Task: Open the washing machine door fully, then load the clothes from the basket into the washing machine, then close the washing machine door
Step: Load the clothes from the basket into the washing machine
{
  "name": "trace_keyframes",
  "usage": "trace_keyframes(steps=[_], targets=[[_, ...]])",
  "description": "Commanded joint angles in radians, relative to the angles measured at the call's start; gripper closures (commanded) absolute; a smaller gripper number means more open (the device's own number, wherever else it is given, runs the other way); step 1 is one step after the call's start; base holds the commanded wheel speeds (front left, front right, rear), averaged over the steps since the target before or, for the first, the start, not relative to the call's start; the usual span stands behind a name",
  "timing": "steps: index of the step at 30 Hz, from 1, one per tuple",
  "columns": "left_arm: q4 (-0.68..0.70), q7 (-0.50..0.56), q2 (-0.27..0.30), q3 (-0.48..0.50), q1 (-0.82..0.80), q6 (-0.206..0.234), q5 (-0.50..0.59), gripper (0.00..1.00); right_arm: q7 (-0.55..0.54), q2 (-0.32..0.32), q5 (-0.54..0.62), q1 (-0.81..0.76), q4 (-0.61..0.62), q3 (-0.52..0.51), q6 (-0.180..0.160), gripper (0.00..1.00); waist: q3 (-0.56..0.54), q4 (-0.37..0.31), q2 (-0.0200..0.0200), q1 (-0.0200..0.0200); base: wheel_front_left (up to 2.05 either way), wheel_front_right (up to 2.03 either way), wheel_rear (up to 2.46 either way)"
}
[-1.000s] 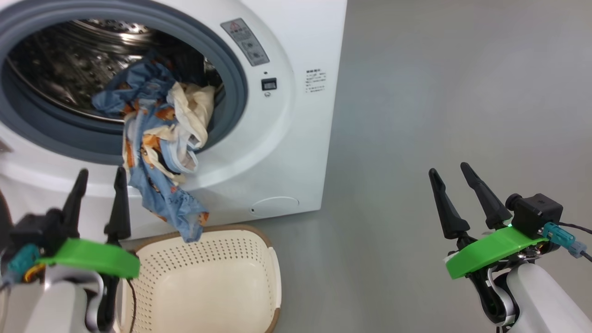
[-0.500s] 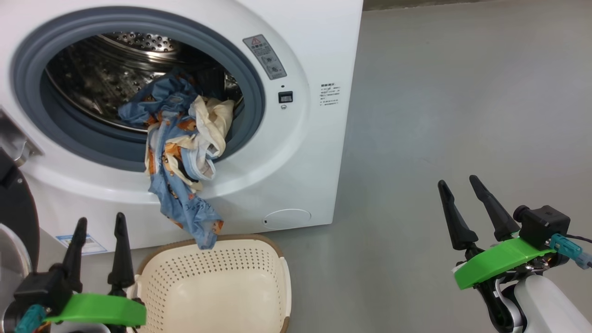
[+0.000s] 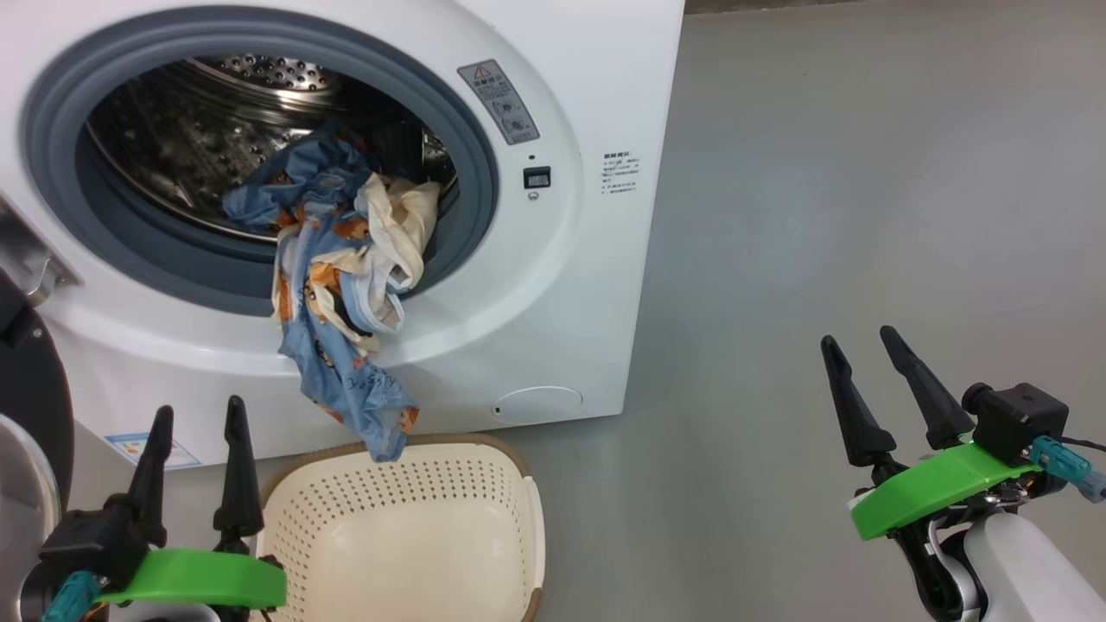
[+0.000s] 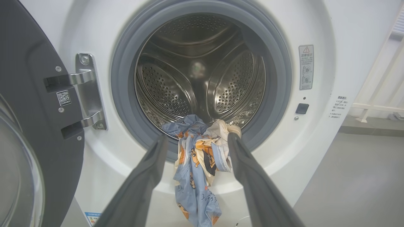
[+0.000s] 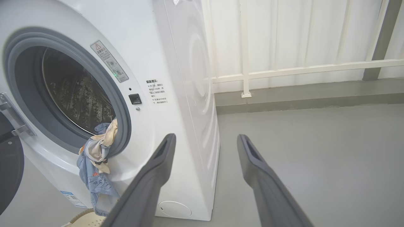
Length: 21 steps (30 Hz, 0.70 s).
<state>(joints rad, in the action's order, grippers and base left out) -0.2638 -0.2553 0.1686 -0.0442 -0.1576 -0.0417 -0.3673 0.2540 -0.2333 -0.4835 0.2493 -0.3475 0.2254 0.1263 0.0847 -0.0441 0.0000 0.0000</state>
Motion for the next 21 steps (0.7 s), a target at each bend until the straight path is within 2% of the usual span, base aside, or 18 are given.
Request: trace_keyframes(steps=[1, 21], targets=[[0.031, -0.006, 0.017, 0.038, -0.009, 0.005, 0.012, 0.00, 0.008, -0.014, 0.004, 0.001, 0.027, 0.018, 0.004, 0.00, 0.002, -0.002, 0.0000, 0.0000, 0.00, 0.00, 0.00], [0.001, -0.003, -0.003, 0.032, -0.017, -0.001, 0.028, 0.00, 0.008, -0.006, 0.011, 0.009, 0.029, 0.019, 0.004, 0.00, 0.017, -0.016, 0.0000, 0.0000, 0.00, 0.00, 0.00]])
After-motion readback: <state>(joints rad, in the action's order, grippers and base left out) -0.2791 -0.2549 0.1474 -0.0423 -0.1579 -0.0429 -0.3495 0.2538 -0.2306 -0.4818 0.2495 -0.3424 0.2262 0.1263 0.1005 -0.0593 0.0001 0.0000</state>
